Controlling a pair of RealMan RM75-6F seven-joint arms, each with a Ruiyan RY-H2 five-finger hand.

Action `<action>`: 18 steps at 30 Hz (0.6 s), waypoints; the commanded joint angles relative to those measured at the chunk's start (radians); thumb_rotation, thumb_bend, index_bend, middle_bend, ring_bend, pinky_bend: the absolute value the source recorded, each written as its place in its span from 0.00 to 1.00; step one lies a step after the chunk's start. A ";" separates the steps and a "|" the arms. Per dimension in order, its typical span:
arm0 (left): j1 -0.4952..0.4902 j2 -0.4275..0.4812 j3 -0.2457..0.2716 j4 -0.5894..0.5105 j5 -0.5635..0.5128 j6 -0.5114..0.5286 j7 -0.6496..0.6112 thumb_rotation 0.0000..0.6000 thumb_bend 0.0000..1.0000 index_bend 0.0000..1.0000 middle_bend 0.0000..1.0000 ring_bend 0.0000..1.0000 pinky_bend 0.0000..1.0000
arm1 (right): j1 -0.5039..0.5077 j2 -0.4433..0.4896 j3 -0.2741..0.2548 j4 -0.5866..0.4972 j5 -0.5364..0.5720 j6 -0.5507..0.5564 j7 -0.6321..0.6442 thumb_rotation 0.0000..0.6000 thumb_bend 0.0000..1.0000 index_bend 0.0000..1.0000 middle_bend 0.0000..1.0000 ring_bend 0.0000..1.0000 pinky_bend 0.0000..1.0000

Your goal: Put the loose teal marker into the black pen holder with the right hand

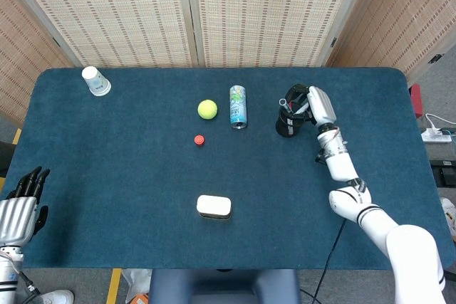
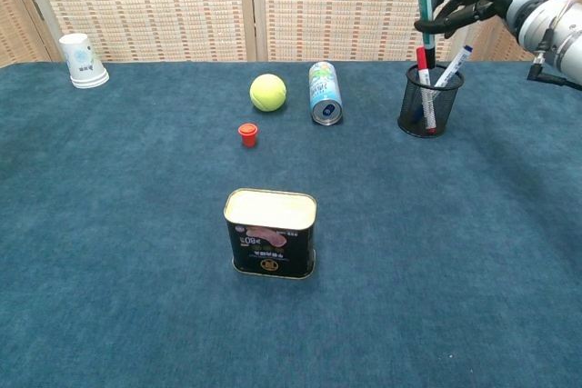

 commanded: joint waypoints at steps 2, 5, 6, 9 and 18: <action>0.004 -0.010 -0.002 0.003 0.007 0.019 0.016 1.00 0.45 0.04 0.00 0.07 0.35 | 0.023 -0.038 -0.028 0.091 -0.017 -0.043 0.080 1.00 0.20 0.66 0.45 0.42 0.49; 0.005 -0.016 -0.004 0.005 0.008 0.026 0.027 1.00 0.45 0.04 0.00 0.07 0.35 | 0.033 -0.064 -0.044 0.147 -0.029 -0.058 0.123 1.00 0.20 0.66 0.45 0.42 0.49; 0.004 -0.017 -0.004 0.006 0.008 0.026 0.030 1.00 0.45 0.04 0.00 0.07 0.35 | 0.036 -0.072 -0.049 0.162 -0.032 -0.062 0.135 1.00 0.20 0.66 0.45 0.42 0.49; 0.002 -0.020 -0.007 0.007 0.001 0.024 0.036 1.00 0.45 0.04 0.00 0.07 0.35 | 0.042 -0.093 -0.066 0.205 -0.042 -0.075 0.167 1.00 0.20 0.66 0.45 0.42 0.49; -0.001 -0.020 -0.013 0.010 -0.013 0.016 0.032 1.00 0.45 0.04 0.00 0.07 0.35 | 0.031 -0.136 -0.110 0.289 -0.067 -0.064 0.168 1.00 0.20 0.65 0.45 0.42 0.49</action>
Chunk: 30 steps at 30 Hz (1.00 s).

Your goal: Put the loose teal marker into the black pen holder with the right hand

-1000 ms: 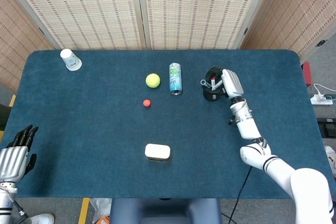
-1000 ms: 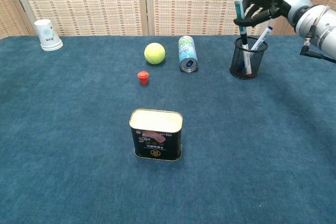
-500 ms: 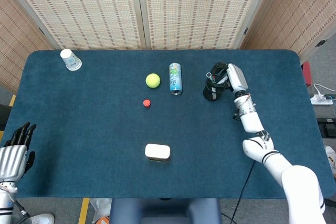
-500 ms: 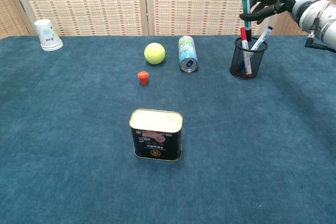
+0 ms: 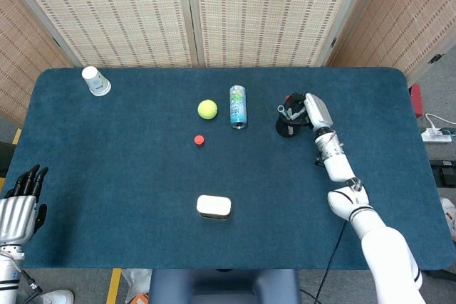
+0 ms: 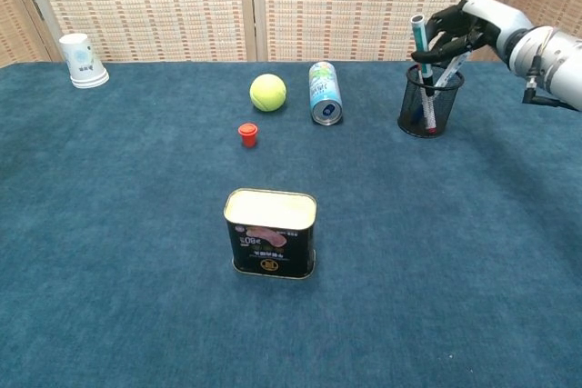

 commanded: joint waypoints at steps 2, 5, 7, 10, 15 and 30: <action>0.000 0.000 0.000 0.001 0.001 0.001 -0.001 1.00 0.45 0.04 0.00 0.07 0.35 | -0.009 -0.014 -0.015 0.022 -0.010 0.015 -0.021 1.00 0.20 0.62 0.45 0.39 0.47; 0.000 0.001 0.000 0.001 0.002 0.001 -0.003 1.00 0.45 0.05 0.00 0.07 0.35 | -0.020 -0.015 -0.036 0.029 -0.025 0.023 -0.035 1.00 0.20 0.42 0.36 0.21 0.30; 0.000 0.000 0.001 0.002 0.005 0.002 -0.003 1.00 0.45 0.05 0.00 0.07 0.35 | -0.042 -0.023 -0.062 0.054 -0.048 0.075 -0.106 1.00 0.18 0.31 0.26 0.08 0.16; 0.000 0.000 0.004 0.003 0.010 0.004 -0.004 1.00 0.45 0.05 0.00 0.07 0.35 | -0.059 -0.031 -0.057 0.053 -0.041 0.132 -0.163 1.00 0.15 0.27 0.20 0.01 0.10; 0.002 0.002 0.009 0.001 0.021 0.008 -0.009 1.00 0.45 0.05 0.00 0.07 0.35 | -0.083 -0.007 -0.062 0.007 -0.045 0.205 -0.196 1.00 0.14 0.22 0.15 0.00 0.04; 0.011 0.027 0.059 -0.014 0.126 0.023 -0.044 1.00 0.45 0.05 0.00 0.07 0.36 | -0.513 0.322 -0.187 -0.739 -0.052 0.681 -1.217 1.00 0.13 0.18 0.14 0.00 0.00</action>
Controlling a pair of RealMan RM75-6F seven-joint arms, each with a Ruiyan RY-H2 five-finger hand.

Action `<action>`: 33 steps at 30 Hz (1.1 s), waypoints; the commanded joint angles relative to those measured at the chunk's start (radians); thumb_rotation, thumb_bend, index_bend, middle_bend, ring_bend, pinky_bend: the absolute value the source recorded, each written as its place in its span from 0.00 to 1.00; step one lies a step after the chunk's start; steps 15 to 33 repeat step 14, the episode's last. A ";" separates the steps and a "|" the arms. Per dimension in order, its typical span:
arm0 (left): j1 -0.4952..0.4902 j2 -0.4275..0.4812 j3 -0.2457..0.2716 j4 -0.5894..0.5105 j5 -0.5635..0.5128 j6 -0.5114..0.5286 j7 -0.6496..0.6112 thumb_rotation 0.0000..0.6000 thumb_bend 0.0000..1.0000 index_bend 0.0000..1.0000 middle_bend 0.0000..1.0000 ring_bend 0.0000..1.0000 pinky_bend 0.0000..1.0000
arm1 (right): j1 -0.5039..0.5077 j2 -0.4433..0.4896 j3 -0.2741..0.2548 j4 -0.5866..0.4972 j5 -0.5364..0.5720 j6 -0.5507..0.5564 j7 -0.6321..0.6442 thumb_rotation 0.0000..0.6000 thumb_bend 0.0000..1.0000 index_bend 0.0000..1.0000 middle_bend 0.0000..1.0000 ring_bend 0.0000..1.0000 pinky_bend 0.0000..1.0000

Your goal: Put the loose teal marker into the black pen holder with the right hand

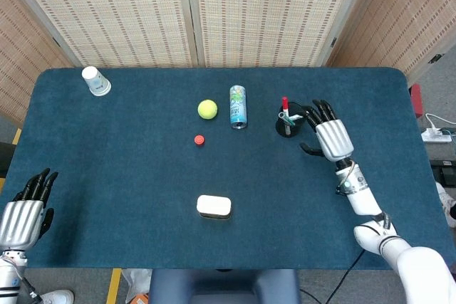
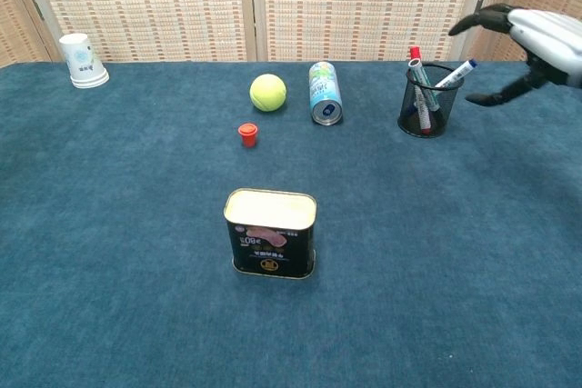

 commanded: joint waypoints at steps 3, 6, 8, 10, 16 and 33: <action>0.009 0.014 0.025 -0.009 0.057 0.020 -0.026 1.00 0.45 0.05 0.00 0.07 0.36 | -0.286 0.251 -0.065 -0.570 0.058 0.225 -0.616 1.00 0.13 0.16 0.14 0.00 0.00; 0.014 0.017 0.034 -0.006 0.085 0.036 -0.038 1.00 0.45 0.05 0.00 0.07 0.36 | -0.329 0.288 -0.074 -0.644 0.073 0.252 -0.684 1.00 0.12 0.14 0.14 0.00 0.00; 0.017 0.020 0.038 -0.005 0.097 0.042 -0.047 1.00 0.45 0.05 0.00 0.07 0.36 | -0.360 0.306 -0.080 -0.684 0.075 0.280 -0.718 1.00 0.11 0.12 0.13 0.00 0.00; 0.020 0.024 0.039 -0.005 0.100 0.044 -0.057 1.00 0.45 0.05 0.00 0.07 0.36 | -0.383 0.321 -0.087 -0.713 0.069 0.297 -0.724 1.00 0.11 0.12 0.13 0.00 0.00; 0.023 0.026 0.040 -0.002 0.108 0.051 -0.067 1.00 0.45 0.05 0.00 0.07 0.36 | -0.412 0.335 -0.094 -0.735 0.046 0.324 -0.712 1.00 0.11 0.12 0.13 0.00 0.00; 0.023 0.026 0.040 -0.002 0.108 0.051 -0.067 1.00 0.45 0.05 0.00 0.07 0.36 | -0.412 0.335 -0.094 -0.735 0.046 0.324 -0.712 1.00 0.11 0.12 0.13 0.00 0.00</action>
